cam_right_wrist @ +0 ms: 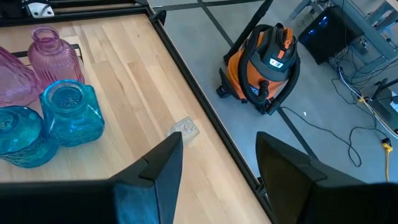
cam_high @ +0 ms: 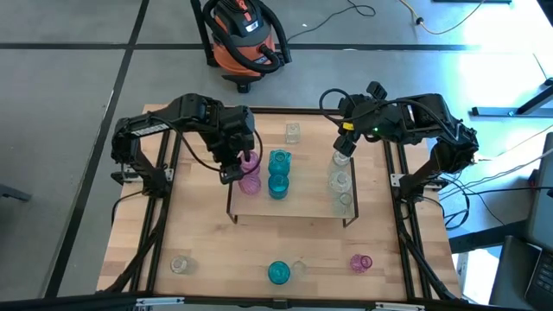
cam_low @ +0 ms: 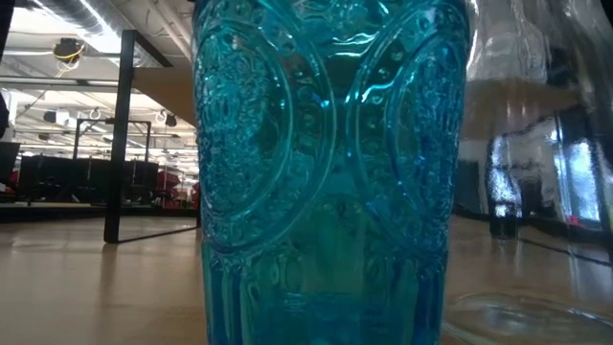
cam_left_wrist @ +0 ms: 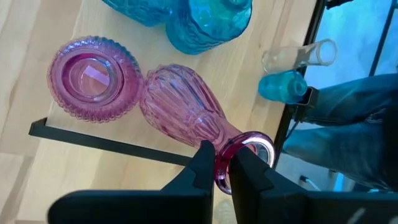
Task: Sort vases onto shelf
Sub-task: Put the violet vase on the shelf aligned with the other violet vase
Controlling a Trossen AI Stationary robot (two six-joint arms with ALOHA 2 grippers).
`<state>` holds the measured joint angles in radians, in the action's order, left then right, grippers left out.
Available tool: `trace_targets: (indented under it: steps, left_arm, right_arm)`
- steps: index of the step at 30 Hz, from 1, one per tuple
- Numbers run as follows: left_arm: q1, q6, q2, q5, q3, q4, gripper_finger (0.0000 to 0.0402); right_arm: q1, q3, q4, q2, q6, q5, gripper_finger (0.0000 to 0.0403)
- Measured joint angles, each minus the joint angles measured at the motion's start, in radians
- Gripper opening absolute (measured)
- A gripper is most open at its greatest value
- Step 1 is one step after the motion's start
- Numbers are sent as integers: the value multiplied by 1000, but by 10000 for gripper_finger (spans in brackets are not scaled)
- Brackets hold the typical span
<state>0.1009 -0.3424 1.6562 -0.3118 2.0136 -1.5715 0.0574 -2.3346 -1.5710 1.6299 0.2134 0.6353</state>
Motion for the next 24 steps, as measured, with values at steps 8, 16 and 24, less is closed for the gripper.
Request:
trace_targets:
  steps: [8,16,24]
  left_arm:
    - [-1,-14,4,-21,0,0,18]
    - [-1,-5,14,-20,0,1,28]
    - [-1,-4,13,-20,0,1,32]
  right_arm:
    - [0,0,2,0,0,0,186]
    - [0,0,2,1,5,0,186]
    - [0,0,2,1,22,-2,186]
